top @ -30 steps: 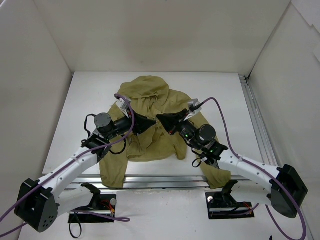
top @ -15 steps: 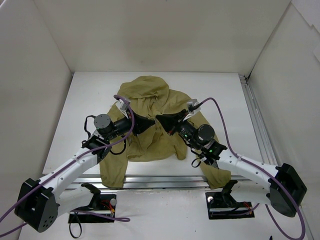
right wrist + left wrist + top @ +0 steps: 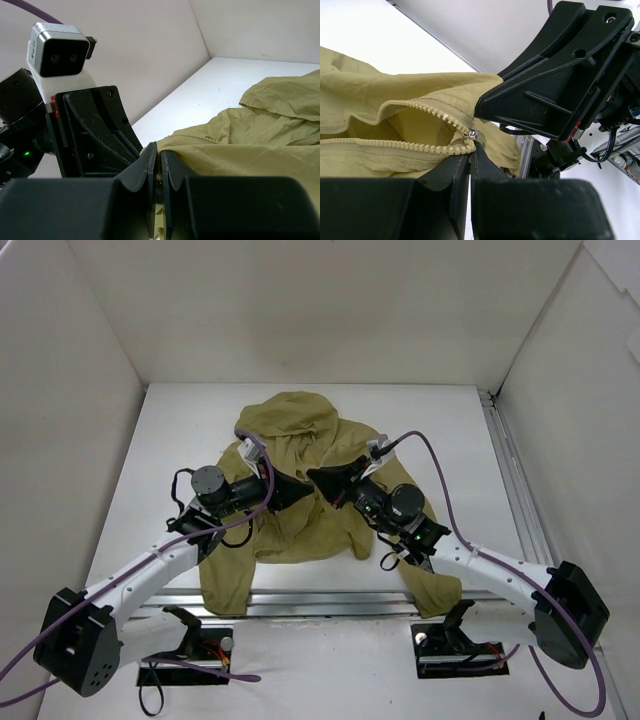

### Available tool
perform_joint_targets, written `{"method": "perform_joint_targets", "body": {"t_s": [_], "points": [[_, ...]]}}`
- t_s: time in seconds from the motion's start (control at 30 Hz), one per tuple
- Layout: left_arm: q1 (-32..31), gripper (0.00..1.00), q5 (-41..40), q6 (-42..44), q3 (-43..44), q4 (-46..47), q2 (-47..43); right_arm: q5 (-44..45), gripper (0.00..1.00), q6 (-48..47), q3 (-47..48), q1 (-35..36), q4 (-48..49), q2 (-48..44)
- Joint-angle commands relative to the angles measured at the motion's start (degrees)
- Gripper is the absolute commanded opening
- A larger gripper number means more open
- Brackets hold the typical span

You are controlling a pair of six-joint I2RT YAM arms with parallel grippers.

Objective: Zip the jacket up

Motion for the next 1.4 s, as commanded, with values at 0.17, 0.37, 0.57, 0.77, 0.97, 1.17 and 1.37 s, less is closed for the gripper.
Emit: {"method": "perform_joint_targets", "body": {"t_s": [0.17,0.37,0.57,0.77,0.97,1.17,1.37], "points": [[-0.2,0.0,3.3,-0.5,3.5,4.8,2.2,-4.0,0.0,0.5,5.3,1.8,5.2,1.4],[-0.2,0.0,2.8,0.4,3.6,3.2,1.8,-3.1,0.0,0.1,5.3,2.1,5.1,1.4],[-0.2,0.0,2.9,0.1,3.0,4.1,1.5,-2.7,0.0,0.0,5.2,2.1,3.8,1.3],[-0.2,0.0,2.1,-0.4,2.1,4.9,0.6,-2.4,0.0,-0.7,5.9,2.1,0.6,0.6],[-0.2,0.0,2.2,-3.2,0.5,9.7,0.8,-2.0,0.03,-1.3,6.9,2.1,-2.7,0.0],[-0.2,0.0,2.1,-6.3,-0.9,15.2,1.7,-1.9,0.09,-1.9,8.1,2.1,-5.5,-0.3],[-0.2,0.0,0.7,-7.8,-2.2,18.0,1.9,-1.4,0.26,-2.6,8.9,2.1,-8.4,-0.7]]}}
